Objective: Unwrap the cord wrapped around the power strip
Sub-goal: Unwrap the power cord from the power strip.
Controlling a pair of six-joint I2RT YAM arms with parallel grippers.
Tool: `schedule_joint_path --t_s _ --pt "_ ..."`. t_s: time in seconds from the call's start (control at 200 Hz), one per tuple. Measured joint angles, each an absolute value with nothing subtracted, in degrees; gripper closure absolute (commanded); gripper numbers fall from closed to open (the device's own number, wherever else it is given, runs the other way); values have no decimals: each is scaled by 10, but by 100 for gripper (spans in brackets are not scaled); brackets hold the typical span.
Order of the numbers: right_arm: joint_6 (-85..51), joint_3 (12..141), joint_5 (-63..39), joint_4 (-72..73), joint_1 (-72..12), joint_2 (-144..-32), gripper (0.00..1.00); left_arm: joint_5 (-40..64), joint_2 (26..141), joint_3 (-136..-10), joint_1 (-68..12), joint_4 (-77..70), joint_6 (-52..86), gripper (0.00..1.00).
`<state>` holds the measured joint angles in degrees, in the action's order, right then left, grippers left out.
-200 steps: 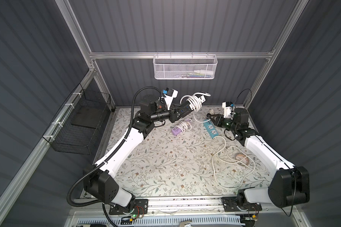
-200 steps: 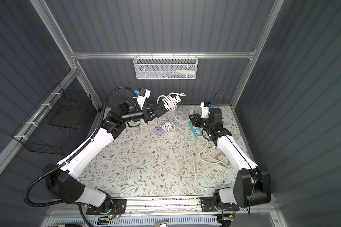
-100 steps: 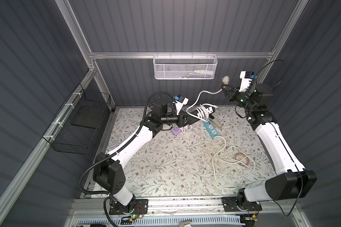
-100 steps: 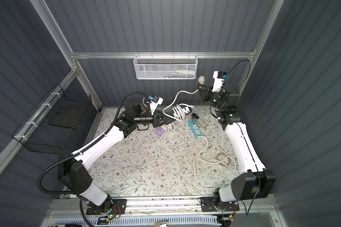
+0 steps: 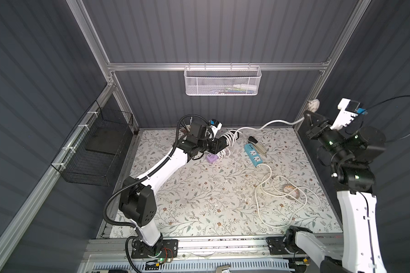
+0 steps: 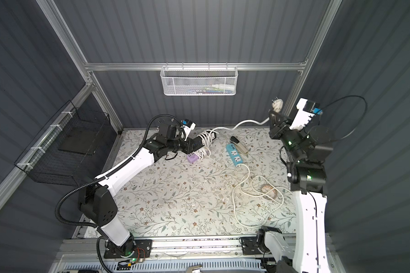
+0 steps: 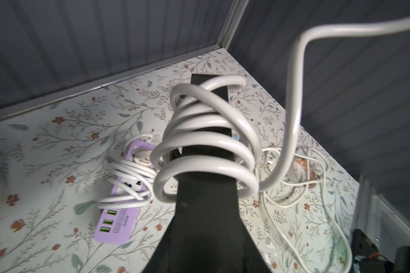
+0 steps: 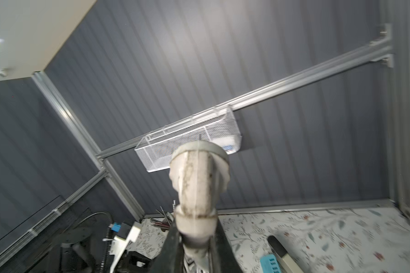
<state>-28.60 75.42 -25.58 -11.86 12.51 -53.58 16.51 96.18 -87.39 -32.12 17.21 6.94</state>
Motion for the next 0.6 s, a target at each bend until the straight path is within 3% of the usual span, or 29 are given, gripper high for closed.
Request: schedule_joint_path --t_s 0.335,0.6 --pt "-350 508 -220 -206 209 -491 100 52 823 -835 -310 141 45 100" --pt "-411 376 -231 -190 214 -496 100 57 801 -815 -311 119 40 100"
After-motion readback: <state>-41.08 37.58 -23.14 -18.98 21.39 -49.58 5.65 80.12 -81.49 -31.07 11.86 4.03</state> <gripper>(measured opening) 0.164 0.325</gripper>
